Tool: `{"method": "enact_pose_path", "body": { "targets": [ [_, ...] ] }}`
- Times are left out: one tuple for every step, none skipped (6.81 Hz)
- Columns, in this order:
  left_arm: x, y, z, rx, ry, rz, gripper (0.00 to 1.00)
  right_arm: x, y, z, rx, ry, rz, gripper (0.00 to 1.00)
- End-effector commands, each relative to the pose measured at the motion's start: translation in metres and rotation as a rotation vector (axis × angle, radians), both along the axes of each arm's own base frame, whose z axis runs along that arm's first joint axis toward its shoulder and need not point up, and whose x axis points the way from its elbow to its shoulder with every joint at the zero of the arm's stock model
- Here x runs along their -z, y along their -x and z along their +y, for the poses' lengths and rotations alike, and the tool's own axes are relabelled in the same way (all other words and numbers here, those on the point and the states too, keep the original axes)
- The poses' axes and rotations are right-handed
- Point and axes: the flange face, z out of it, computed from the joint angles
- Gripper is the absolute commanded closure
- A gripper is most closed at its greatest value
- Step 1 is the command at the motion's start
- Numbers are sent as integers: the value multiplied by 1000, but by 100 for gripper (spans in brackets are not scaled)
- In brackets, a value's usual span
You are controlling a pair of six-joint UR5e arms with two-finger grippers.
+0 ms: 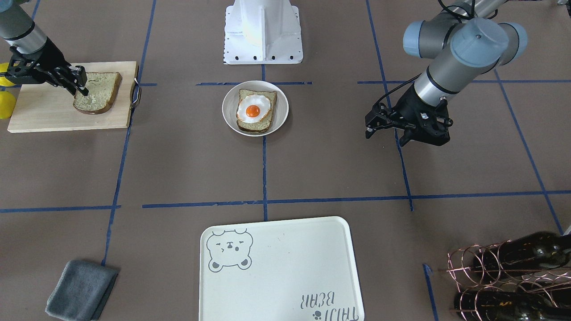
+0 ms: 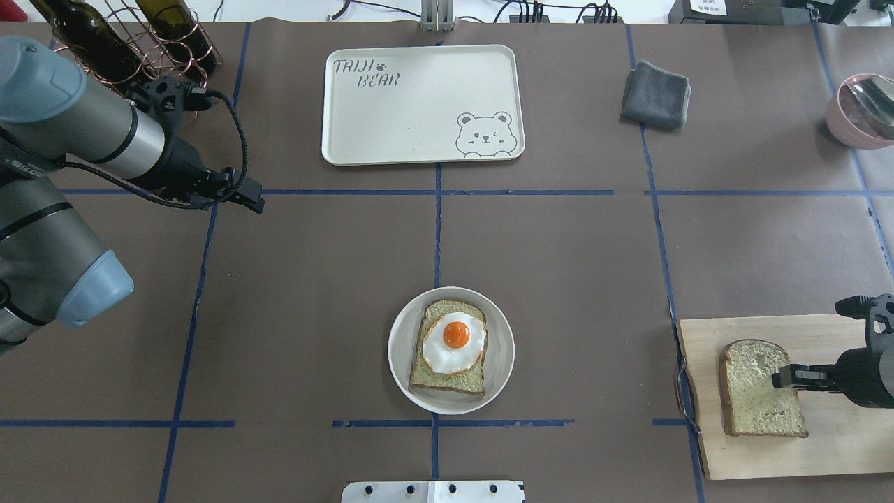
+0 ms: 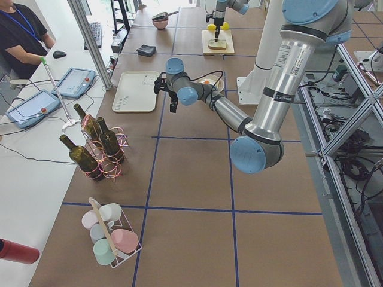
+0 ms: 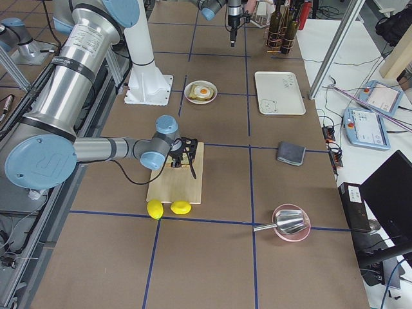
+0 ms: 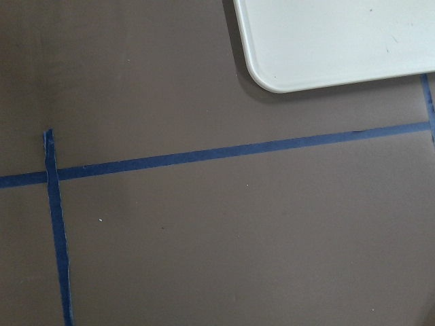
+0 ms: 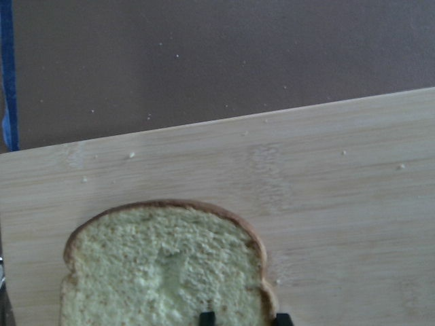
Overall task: Make sandwich and place on tray
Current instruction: 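Close the right gripper on the edge of the bread slice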
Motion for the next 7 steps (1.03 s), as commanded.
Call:
{"method": "enact_pose_path", "body": {
  "targets": [
    [1,0,0,0,-1,1,0,-7,-7,4,1,8,17,61],
    [2,0,0,1,-4,3,0,-7,-6,4,2,8,19,62],
    [3,1,1,0,-7,4,0,-10,-4,4,4,8,22,63],
    [2,1,1,1,-4,3,0,-10,-4,3,2,8,22,100],
    [4,1,1,0,-8,5,0,-11,-4,3,3,10,23,100],
    [3,1,1,0,-7,4,0,-9,-2,2,3,7,17,100],
    [3,1,1,0,-7,4,0,-7,-3,2,1,7,15,100]
  ]
}}
